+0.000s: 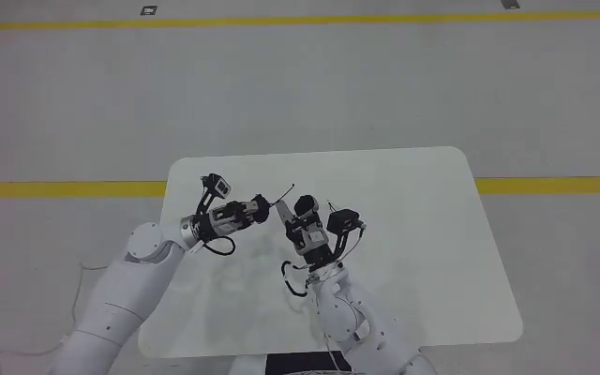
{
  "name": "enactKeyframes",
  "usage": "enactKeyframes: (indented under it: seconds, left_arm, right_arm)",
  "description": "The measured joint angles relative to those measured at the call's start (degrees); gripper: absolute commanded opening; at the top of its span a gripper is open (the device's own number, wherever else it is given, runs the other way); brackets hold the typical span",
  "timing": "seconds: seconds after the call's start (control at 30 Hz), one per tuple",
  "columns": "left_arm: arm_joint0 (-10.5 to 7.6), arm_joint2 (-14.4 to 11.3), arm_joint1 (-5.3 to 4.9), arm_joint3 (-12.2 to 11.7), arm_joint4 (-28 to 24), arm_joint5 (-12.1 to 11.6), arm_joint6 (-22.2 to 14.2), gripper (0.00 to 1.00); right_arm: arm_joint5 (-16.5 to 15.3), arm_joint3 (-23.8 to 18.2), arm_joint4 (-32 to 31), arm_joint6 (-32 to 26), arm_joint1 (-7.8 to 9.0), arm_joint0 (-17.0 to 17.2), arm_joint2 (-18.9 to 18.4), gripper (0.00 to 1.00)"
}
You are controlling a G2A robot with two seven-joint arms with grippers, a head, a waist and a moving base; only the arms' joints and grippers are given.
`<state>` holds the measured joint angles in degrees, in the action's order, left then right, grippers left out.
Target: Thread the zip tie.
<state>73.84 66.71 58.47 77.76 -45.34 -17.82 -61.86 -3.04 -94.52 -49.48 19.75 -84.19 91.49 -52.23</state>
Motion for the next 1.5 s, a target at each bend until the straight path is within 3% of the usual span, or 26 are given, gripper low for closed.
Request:
enactKeyframes:
  seconds: [0.07,0.1,0.13,0.27,0.37,0.6,0.7,0.97,1.3,1.4,1.5]
  left_arm:
    - [-0.14,0.27,0.0,-0.77,-2.36,1.08,-1.66,0.0]
    - [-0.22,0.4,0.0,-1.05,-3.18,1.51,-2.27,0.0]
    - [-0.27,0.54,0.0,-1.32,-3.99,1.86,-2.82,0.0]
    - [-0.77,0.94,-0.09,-2.41,-4.69,2.93,-4.33,0.0]
    - [-1.15,0.85,-0.19,-2.26,-1.91,2.35,-4.78,0.0]
    - [-1.02,0.77,-0.14,-2.15,-2.74,2.66,-4.42,0.0]
    - [-0.54,0.62,0.0,-2.12,-5.98,5.73,-3.87,0.0]
    - [-1.3,0.39,0.12,-5.39,-11.61,13.04,-8.15,0.0]
    - [-2.73,-0.54,0.67,-9.11,-18.39,19.57,-12.79,0.0]
    - [-3.42,-0.7,0.69,-9.56,-17.21,19.69,-12.97,0.0]
    - [-3.49,-0.67,0.67,-9.58,-16.99,19.06,-12.89,0.0]
  right_arm:
    - [-0.73,0.03,-0.66,0.76,0.19,0.6,-0.59,0.91]
    - [-1.05,0.06,-1.0,1.18,0.28,0.84,-0.85,0.92]
    - [-1.33,0.11,-1.41,1.65,0.36,1.07,-1.11,1.0]
    - [-1.55,0.33,-2.85,2.66,0.58,1.67,-1.78,1.0]
    - [-1.51,0.33,-2.82,2.62,0.58,1.65,-1.77,1.0]
    - [-1.51,0.33,-2.81,2.61,0.58,1.65,-1.76,1.0]
    - [-0.88,0.42,-5.61,2.68,0.74,1.4,-1.9,1.0]
    - [0.87,1.16,-14.91,6.28,1.09,1.4,-1.5,1.0]
    - [5.32,3.84,-27.37,12.79,1.34,0.19,-0.78,1.0]
    - [5.5,5.04,-33.0,13.91,1.48,-0.4,-0.09,1.0]
    - [5.39,5.0,-32.0,13.82,1.48,-0.39,-0.11,1.0]
